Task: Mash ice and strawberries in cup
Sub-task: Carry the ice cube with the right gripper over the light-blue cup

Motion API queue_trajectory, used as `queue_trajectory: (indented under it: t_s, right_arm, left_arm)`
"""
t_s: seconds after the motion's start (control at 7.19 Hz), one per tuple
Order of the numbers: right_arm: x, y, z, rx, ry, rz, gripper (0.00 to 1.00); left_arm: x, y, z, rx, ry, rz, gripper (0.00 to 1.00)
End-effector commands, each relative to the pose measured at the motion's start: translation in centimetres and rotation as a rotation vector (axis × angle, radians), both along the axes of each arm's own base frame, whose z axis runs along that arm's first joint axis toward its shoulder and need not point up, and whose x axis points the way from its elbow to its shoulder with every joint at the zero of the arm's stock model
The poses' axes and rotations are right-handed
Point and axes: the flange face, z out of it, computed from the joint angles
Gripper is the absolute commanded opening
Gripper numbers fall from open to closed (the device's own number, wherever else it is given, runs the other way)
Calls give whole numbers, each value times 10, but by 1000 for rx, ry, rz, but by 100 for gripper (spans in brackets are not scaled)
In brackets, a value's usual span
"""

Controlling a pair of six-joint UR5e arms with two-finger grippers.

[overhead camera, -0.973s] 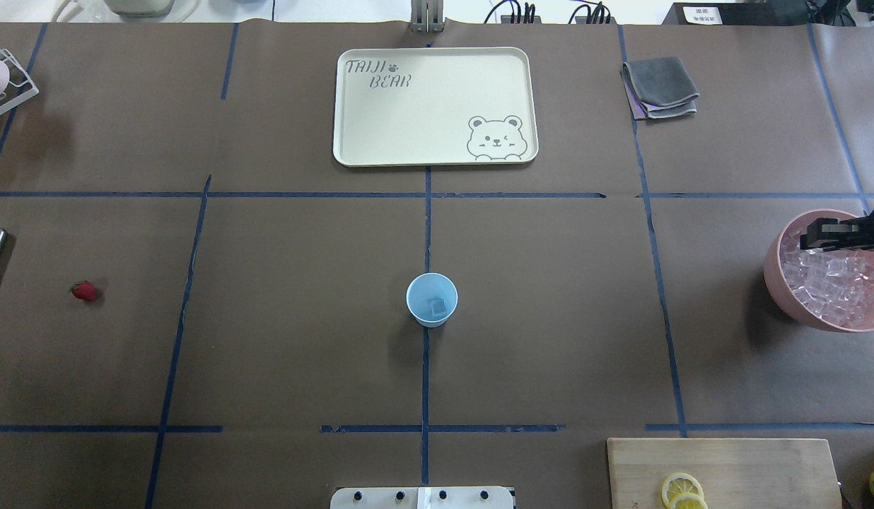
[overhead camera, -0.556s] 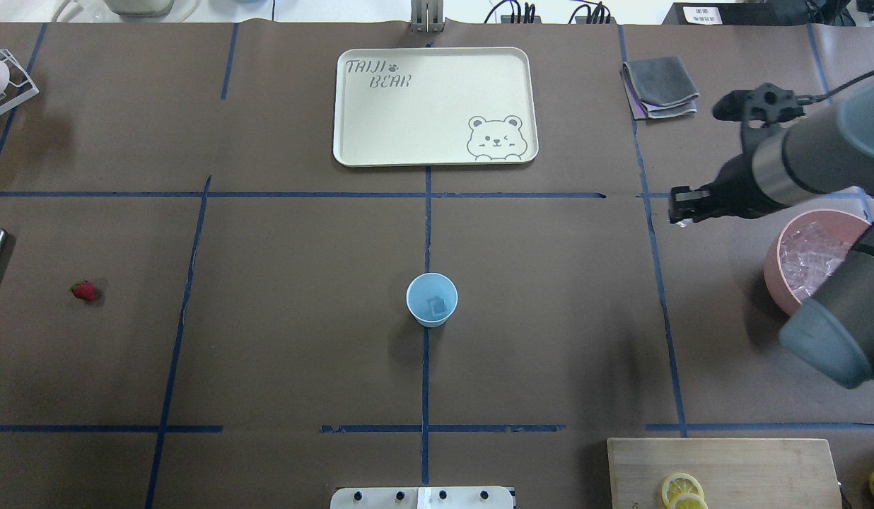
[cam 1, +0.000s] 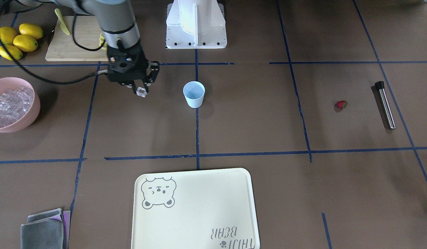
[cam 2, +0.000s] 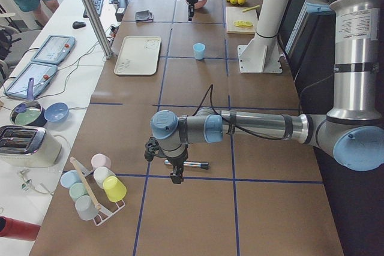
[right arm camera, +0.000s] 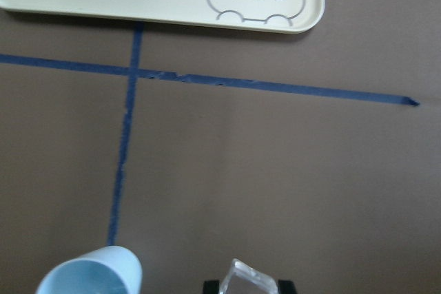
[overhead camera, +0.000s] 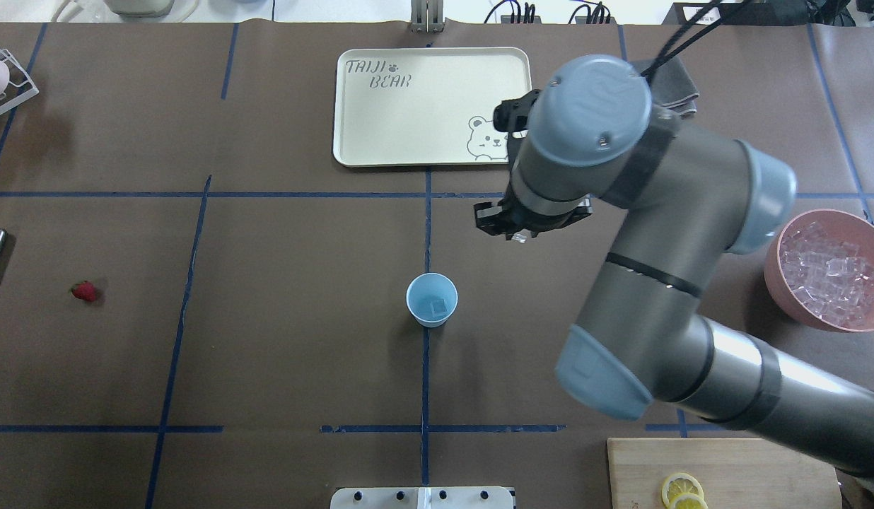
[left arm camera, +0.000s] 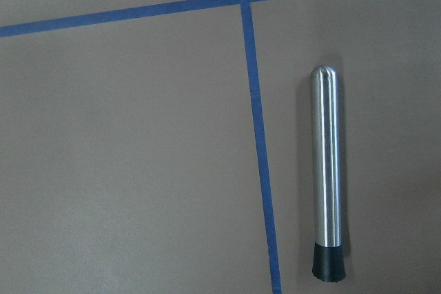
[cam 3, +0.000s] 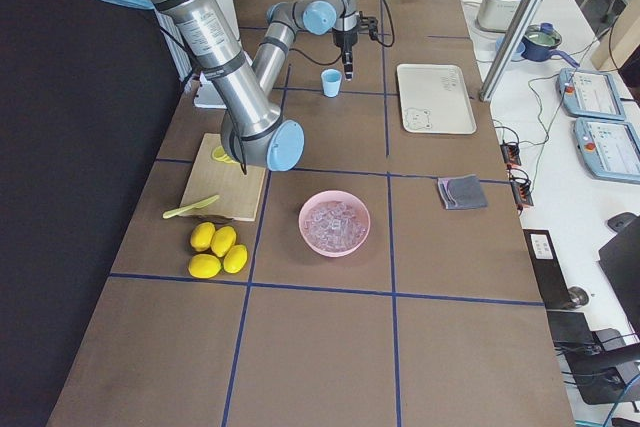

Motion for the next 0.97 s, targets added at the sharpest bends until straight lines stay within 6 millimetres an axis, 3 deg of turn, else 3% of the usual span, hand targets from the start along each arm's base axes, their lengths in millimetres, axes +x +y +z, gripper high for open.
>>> queue_trajectory:
  t_s: [0.0, 0.28, 0.56, 0.7, 0.83]
  right_arm:
    - [-92, 39, -45, -51, 29, 40, 1]
    - [-115, 51, -44, -63, 16, 52, 1]
    - [-120, 51, -36, -63, 34, 52, 5]
    - [-121, 51, -35, -56, 38, 43, 40]
    - [-120, 50, -35, -43, 39, 49, 98]
  left_arm:
    - [0, 1, 3, -8, 0, 0, 100]
    - [0, 2, 6, -13, -1, 1, 100]
    - [0, 2, 8, -16, -1, 1, 100]
    - [0, 3, 8, -17, -1, 0, 100]
    - [1, 2, 8, -16, -1, 3, 100]
